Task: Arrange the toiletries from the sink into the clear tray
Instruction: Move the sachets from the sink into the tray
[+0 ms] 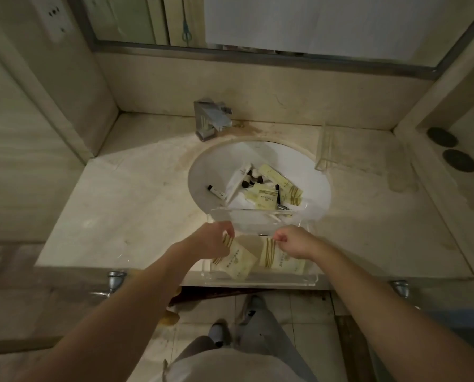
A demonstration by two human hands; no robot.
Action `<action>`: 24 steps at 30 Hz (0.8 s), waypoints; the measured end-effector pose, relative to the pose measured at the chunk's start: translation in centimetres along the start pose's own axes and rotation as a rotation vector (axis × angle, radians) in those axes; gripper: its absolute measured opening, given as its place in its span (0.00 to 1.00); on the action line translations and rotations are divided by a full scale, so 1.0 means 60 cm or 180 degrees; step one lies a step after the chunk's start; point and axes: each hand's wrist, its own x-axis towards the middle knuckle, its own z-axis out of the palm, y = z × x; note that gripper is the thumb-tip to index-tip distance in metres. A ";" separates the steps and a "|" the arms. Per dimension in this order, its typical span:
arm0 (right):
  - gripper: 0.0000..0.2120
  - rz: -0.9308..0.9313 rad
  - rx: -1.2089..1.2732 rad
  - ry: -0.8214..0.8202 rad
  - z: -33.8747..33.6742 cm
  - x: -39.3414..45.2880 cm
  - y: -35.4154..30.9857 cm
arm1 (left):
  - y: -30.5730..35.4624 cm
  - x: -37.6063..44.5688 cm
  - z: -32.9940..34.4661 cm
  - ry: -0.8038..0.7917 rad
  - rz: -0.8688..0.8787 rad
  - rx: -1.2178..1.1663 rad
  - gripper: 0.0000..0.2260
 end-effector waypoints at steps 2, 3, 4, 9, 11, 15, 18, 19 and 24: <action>0.08 0.0043 -0.0076 -0.0081 0.007 -0.003 0.005 | 0.005 -0.001 0.006 -0.0094 0.0143 0.0568 0.17; 0.08 0.0068 -0.0093 -0.0090 0.010 -0.004 0.007 | 0.007 -0.001 0.009 -0.0115 0.0192 0.0802 0.16; 0.08 0.0087 -0.0085 -0.0074 0.014 -0.004 0.010 | 0.009 -0.002 0.011 -0.0105 0.0232 0.0992 0.15; 0.09 0.0074 0.0243 0.0230 0.031 -0.006 0.011 | 0.015 -0.001 0.018 -0.0052 0.0416 0.1730 0.14; 0.08 0.0061 0.0334 0.0318 0.035 -0.004 0.007 | 0.019 -0.001 0.021 -0.0019 0.0471 0.2034 0.14; 0.07 0.0053 0.0152 0.0241 0.047 0.000 0.002 | 0.023 0.000 0.023 0.0170 0.0563 0.2659 0.16; 0.07 0.0013 -0.0343 0.0397 0.051 0.001 -0.004 | 0.018 0.002 0.023 0.0126 0.0652 0.2654 0.19; 0.07 -0.0021 -0.0547 0.0479 0.051 0.001 -0.005 | 0.018 0.001 0.024 0.0095 0.0649 0.2632 0.17; 0.05 -0.0085 -0.0563 0.0426 0.057 0.004 -0.009 | 0.016 0.006 0.026 0.0134 0.0671 0.2659 0.14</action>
